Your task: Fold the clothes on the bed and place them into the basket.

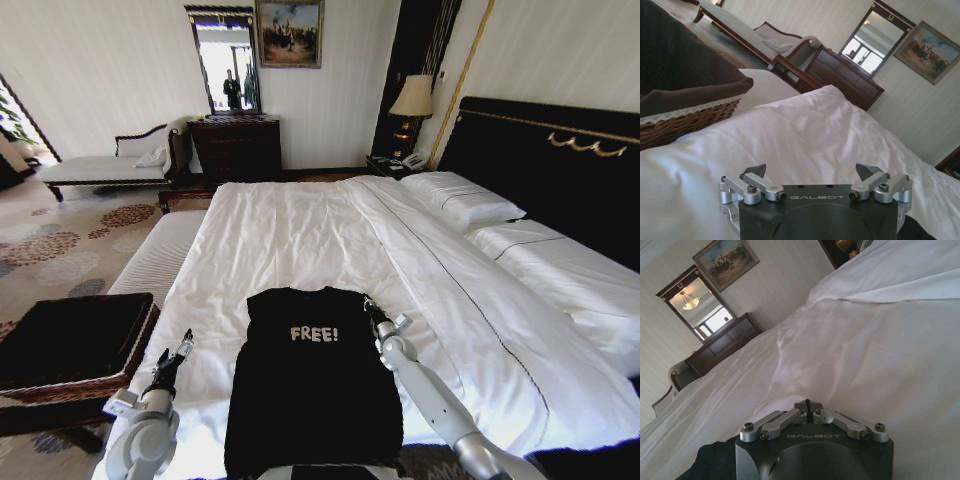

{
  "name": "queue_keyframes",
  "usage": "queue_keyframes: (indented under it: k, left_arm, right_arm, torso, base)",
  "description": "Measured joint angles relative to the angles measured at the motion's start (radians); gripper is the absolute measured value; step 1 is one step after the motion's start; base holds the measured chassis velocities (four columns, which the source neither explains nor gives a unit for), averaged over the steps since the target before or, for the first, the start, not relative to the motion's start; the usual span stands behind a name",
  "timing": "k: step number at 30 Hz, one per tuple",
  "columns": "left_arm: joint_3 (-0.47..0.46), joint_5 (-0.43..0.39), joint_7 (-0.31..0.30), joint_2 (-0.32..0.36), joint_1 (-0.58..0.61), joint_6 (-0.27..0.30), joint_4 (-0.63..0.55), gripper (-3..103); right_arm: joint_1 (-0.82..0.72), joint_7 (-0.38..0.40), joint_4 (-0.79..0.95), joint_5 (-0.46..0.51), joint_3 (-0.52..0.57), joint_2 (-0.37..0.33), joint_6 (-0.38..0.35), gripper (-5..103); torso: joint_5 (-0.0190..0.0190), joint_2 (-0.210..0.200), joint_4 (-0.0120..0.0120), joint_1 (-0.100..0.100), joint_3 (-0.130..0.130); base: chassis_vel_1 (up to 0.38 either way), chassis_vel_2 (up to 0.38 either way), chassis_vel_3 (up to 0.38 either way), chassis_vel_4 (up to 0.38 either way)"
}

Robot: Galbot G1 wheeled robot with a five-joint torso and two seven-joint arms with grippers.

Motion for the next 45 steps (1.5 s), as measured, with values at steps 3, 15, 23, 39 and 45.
queue_keyframes:
  k: [3, 15, 23, 39, 45]
  left_arm:
    - [0.032, 0.016, 0.002, 0.006, -0.027, 0.015, 0.005, 100]
    - [0.196, 0.078, 0.026, 0.121, -0.304, 0.097, 0.204, 100]
    - [0.311, 0.016, 0.026, 0.119, -0.478, 0.13, 0.361, 100]
    - [0.445, 0.03, 0.05, 0.123, -0.629, 0.11, 0.553, 89]
    - [0.465, 0.042, 0.067, 0.096, -0.698, 0.1, 0.658, 61]
  right_arm:
    - [0.001, -0.009, 0.001, -0.013, 0.0, 0.0, 0.01, 1]
    - [0.012, -0.03, 0.018, -0.069, -0.004, 0.011, 0.039, 1]
    - [-0.025, -0.029, 0.053, -0.102, 0.031, 0.025, 0.044, 1]
    - [-0.037, -0.023, 0.065, -0.118, 0.046, 0.009, 0.049, 1]
    - [-0.03, -0.02, 0.047, -0.126, 0.04, 0.009, 0.05, 1]
  torso:
    - [0.0, 0.0, 0.0001, 0.0, 0.0]
    - [-0.0002, 0.0, -0.0002, 0.0, 0.0]
    - [-0.0002, 0.0, 0.0, 0.0, 0.0]
    - [-0.0001, 0.0, 0.0001, 0.0, 0.0]
    - [0.0, 0.0, -0.0001, 0.0, 0.0]
  base:
    - [0.0, 0.0, 0.0, 0.0]
    - [0.0, 0.0, 0.0, 0.0]
    - [0.0, 0.0, 0.0, 0.0]
    - [0.0, 0.0, 0.0, 0.0]
    - [0.0, 0.0, 0.0, 0.0]
